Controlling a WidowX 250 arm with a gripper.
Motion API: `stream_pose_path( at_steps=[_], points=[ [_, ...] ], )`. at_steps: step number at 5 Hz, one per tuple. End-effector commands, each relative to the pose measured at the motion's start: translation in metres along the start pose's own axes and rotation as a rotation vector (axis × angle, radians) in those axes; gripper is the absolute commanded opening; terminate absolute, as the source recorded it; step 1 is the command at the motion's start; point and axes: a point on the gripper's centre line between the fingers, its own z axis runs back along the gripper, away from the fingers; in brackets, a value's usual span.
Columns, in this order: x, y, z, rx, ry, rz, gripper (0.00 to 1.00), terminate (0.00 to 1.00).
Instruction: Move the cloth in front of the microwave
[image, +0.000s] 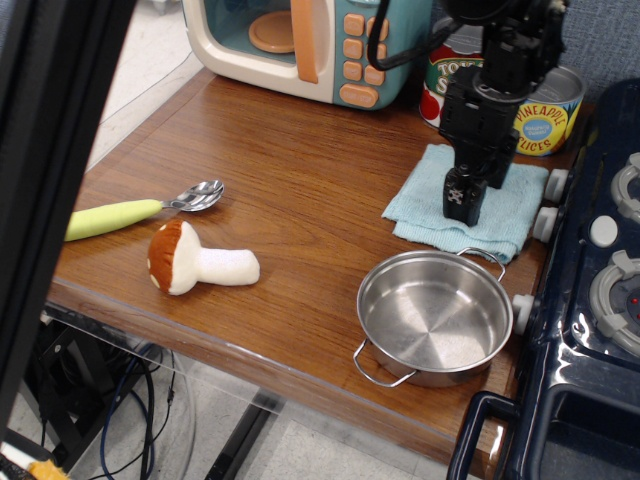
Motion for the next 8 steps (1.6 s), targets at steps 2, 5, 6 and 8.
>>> stream_pose_path(
  at_steps=[2,5,6,8],
  points=[
    [0.114,0.006,-0.009,0.035,-0.055,0.317,1.00,0.00],
    [0.191,0.025,-0.008,0.058,-0.097,0.575,1.00,0.00],
    [0.212,0.029,-0.007,0.065,-0.106,0.647,1.00,0.00],
    [0.235,0.036,-0.007,0.077,-0.105,0.731,1.00,0.00]
  ],
)
